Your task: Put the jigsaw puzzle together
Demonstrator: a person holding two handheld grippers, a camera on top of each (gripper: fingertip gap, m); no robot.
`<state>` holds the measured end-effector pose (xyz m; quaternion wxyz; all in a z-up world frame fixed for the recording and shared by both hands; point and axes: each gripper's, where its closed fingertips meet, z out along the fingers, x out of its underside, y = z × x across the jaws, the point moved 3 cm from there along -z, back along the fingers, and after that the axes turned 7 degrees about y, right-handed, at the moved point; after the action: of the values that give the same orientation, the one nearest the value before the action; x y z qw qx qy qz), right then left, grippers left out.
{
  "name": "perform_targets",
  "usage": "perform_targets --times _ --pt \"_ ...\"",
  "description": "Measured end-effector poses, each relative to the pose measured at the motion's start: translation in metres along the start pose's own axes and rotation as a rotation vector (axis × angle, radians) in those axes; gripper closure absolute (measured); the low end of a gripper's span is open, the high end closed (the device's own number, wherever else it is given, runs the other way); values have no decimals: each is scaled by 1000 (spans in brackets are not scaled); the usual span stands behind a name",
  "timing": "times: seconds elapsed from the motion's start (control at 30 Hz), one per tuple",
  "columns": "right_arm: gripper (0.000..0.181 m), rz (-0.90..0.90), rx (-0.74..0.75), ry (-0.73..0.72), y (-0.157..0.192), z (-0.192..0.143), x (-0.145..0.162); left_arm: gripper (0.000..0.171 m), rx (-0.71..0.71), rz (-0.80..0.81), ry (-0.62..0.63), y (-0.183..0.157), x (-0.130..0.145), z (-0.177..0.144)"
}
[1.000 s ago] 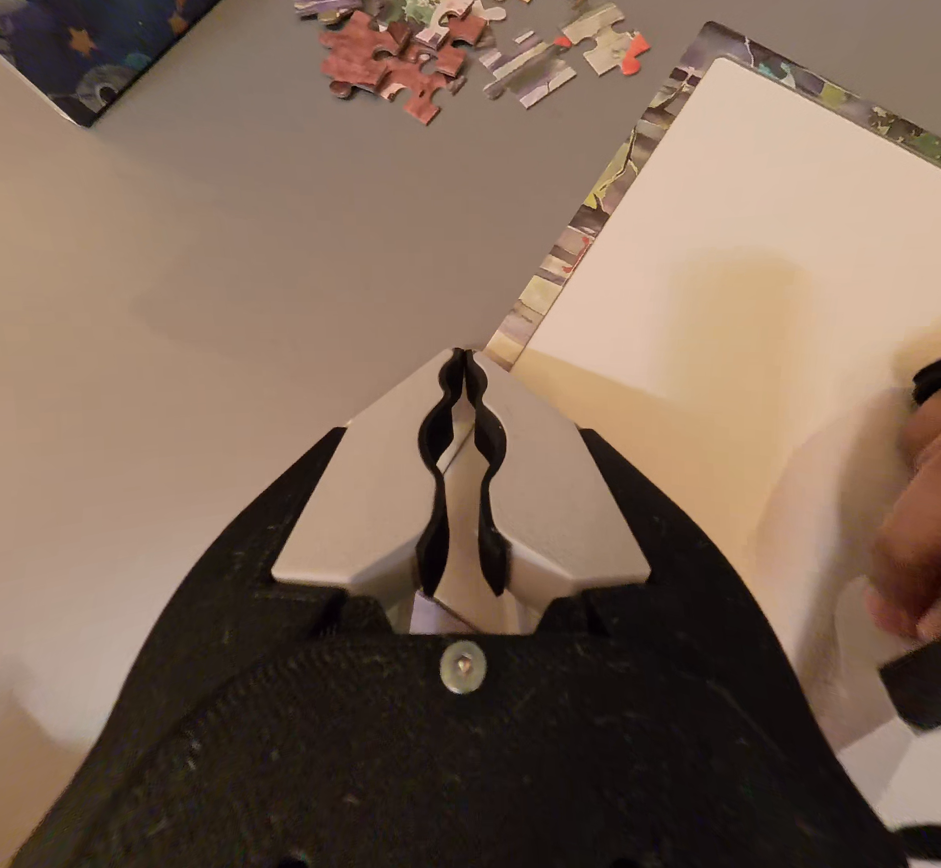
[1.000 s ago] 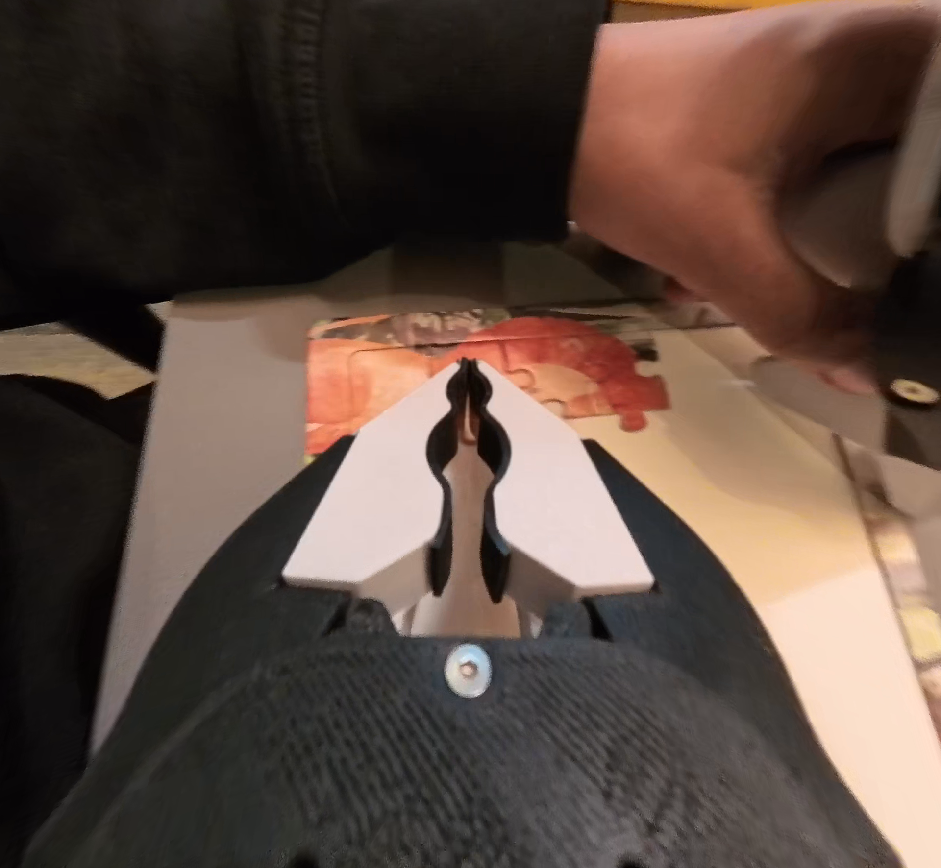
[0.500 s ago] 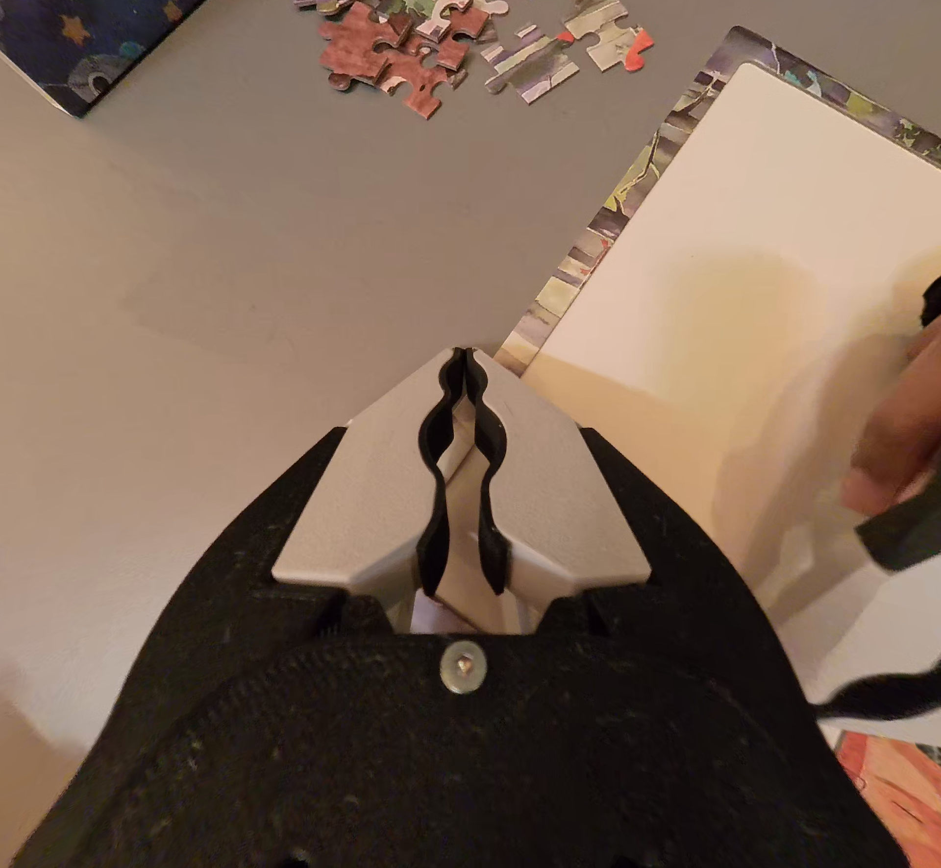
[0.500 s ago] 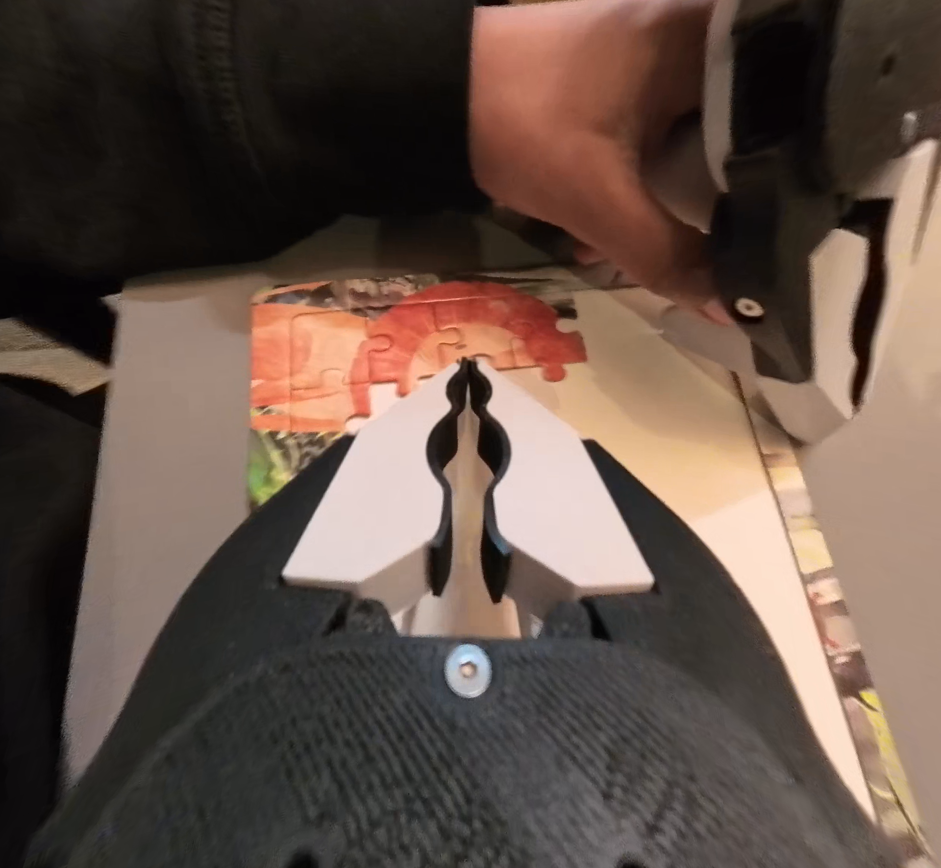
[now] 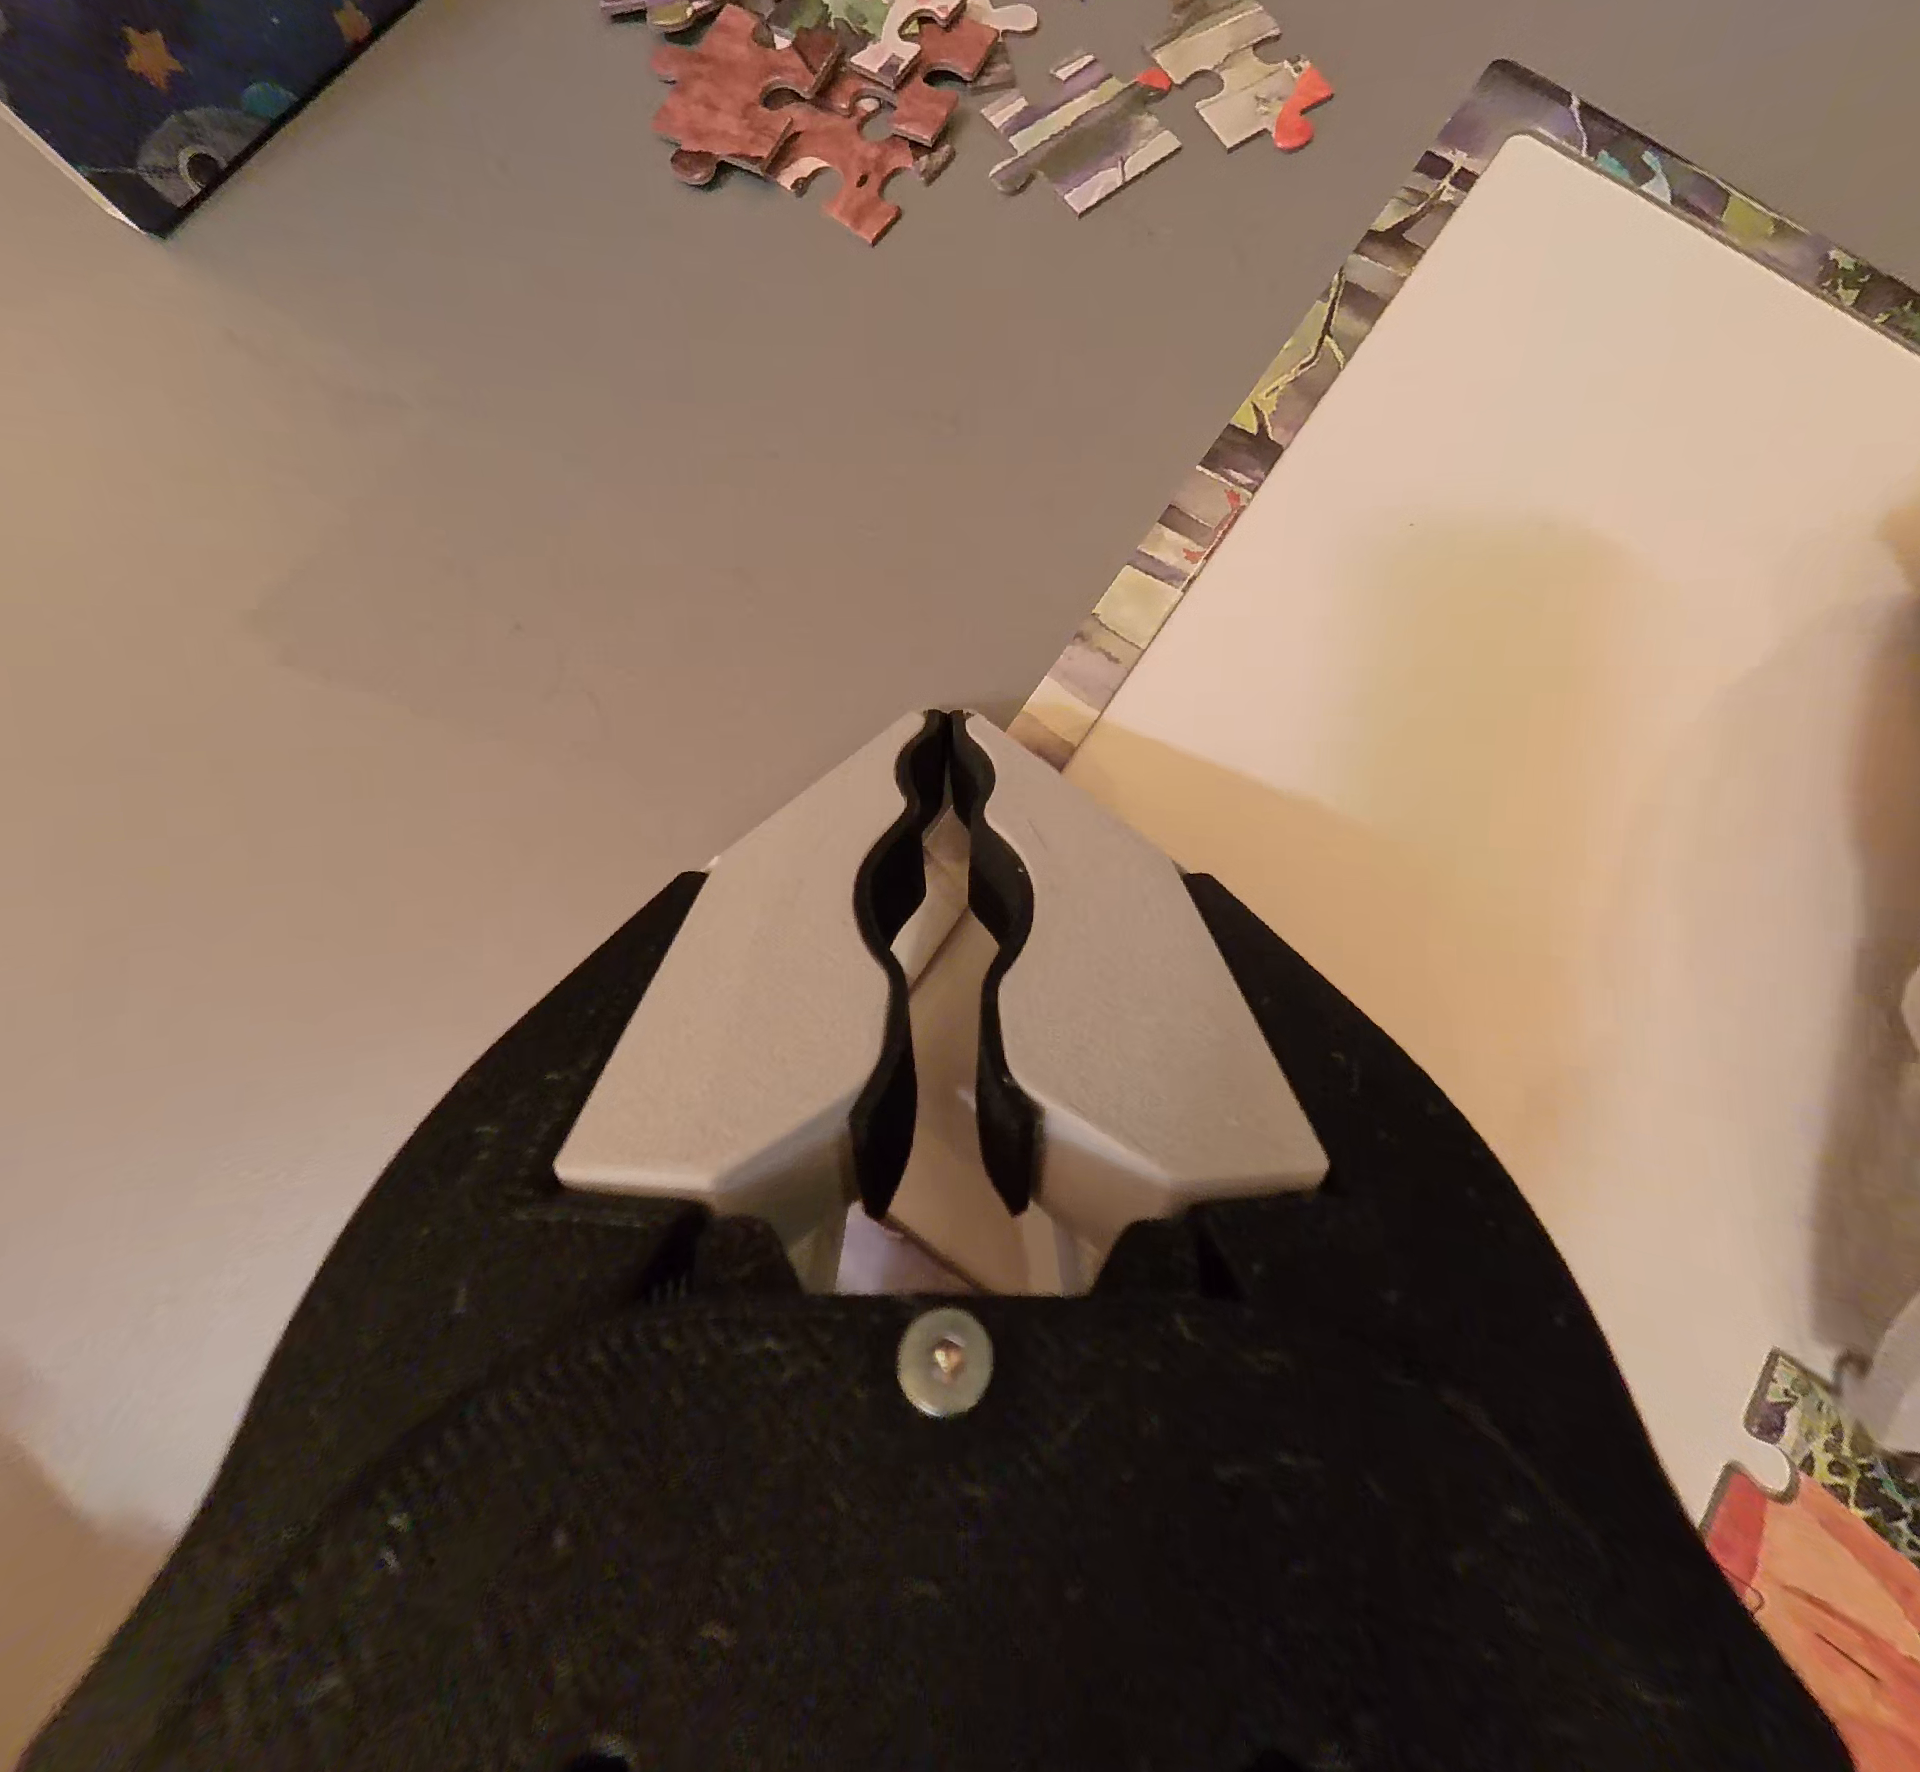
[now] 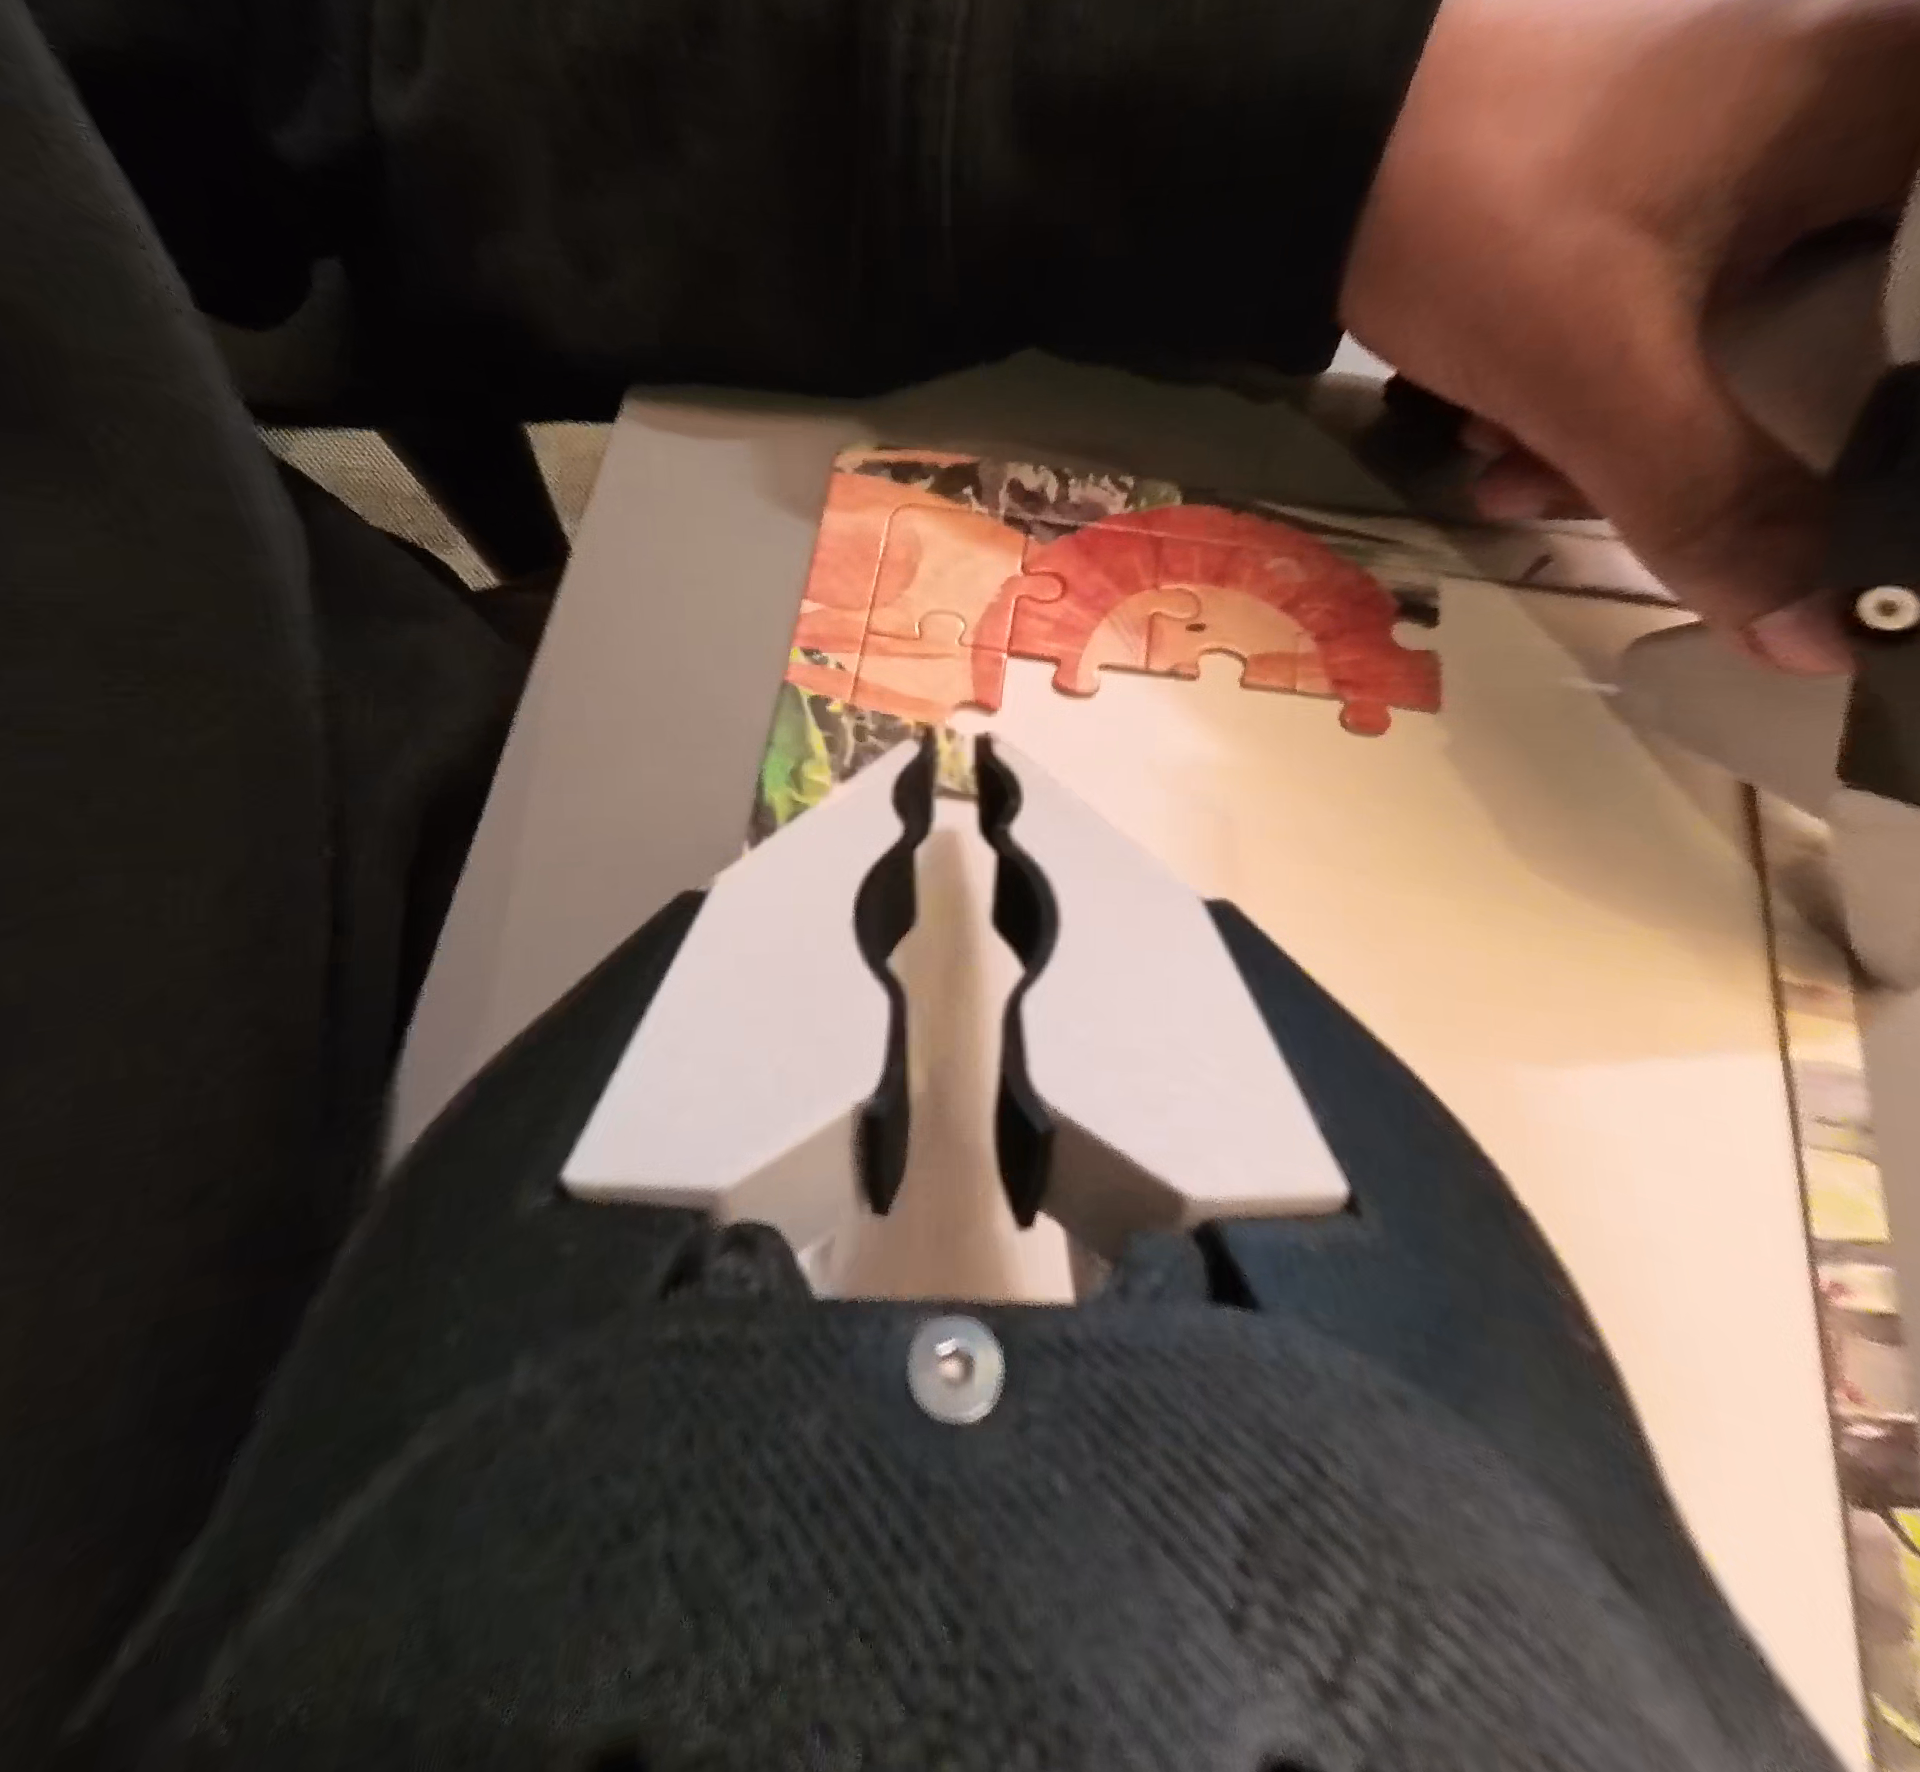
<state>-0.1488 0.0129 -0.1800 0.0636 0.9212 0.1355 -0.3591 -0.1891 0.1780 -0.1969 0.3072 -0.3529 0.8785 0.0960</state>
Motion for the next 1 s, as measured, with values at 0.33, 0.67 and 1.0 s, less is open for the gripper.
perform_targets --times 0.33,0.67,1.0 --pt "90 20 -33 15 39 13 4 171 4 -3 -3 0 0 0" --pt "136 64 80 20 20 14 6 171 26 -34 -14 1 0 -1" --pt "136 79 117 23 9 10 11 171 4 -23 -19 3 0 -5"
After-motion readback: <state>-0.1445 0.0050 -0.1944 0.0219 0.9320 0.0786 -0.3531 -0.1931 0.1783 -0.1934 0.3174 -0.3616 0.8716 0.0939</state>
